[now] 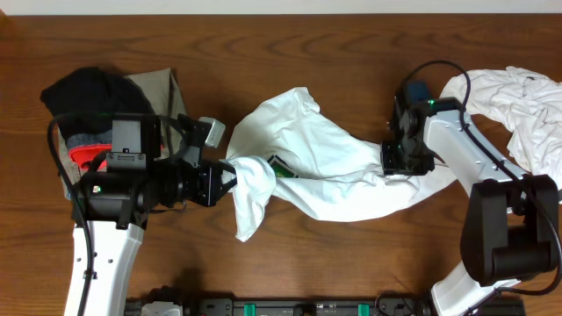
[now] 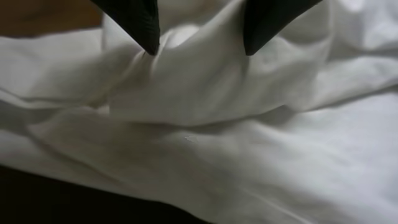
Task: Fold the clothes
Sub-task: 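Lift and stretch the shirt between both grippers, then lay it flat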
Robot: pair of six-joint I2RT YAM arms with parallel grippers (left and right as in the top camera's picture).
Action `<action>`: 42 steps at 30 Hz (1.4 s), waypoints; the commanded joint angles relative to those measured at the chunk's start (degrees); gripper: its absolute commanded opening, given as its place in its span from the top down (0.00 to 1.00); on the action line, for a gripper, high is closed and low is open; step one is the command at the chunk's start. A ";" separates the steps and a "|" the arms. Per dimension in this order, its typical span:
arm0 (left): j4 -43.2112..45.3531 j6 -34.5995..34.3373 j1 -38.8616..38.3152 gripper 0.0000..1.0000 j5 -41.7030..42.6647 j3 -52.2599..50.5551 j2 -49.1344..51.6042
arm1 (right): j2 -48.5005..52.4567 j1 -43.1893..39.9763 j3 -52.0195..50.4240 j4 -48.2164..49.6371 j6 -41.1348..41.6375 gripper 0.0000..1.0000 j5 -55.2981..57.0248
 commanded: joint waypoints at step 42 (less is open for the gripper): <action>76.85 11.69 5.14 0.94 -24.81 14.88 22.05 | -2.60 -14.97 38.60 23.63 -9.64 0.99 5.46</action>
